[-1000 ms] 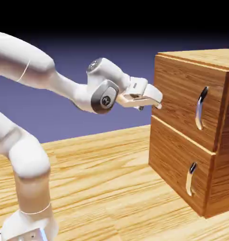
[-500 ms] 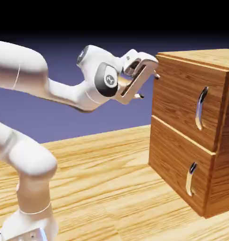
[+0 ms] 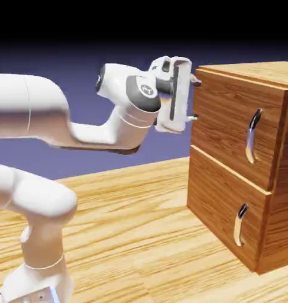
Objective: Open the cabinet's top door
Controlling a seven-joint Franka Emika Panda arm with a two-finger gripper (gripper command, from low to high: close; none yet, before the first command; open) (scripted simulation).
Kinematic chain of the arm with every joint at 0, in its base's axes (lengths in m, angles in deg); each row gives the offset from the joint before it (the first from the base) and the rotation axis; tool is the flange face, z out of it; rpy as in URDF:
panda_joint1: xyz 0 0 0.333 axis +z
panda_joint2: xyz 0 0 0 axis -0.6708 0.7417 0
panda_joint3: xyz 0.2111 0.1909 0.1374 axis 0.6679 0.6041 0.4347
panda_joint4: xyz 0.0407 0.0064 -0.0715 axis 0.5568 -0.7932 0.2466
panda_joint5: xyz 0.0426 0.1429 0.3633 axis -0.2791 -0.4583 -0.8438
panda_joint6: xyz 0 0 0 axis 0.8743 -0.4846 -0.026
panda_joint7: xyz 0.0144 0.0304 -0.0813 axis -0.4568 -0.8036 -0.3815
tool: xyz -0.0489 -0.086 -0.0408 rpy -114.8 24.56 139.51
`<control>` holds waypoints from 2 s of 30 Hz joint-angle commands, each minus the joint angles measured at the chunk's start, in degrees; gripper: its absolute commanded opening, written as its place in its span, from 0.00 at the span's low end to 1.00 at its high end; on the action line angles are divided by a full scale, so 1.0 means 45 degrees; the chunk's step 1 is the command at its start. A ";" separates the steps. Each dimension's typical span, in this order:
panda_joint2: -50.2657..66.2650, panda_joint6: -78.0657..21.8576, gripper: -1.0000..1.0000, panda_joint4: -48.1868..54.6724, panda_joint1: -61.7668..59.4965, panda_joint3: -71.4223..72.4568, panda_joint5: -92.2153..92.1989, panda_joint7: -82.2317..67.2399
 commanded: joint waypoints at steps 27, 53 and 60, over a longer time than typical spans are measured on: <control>-0.3259 -0.1145 0.50 0.2274 0.5582 -0.6496 1.4474 -0.6689; -0.1193 -0.7483 0.00 -0.3283 0.0521 -0.1044 1.0707 -0.4395; -0.2201 -1.0673 0.00 -0.5452 -0.0300 0.2186 0.7070 -0.4995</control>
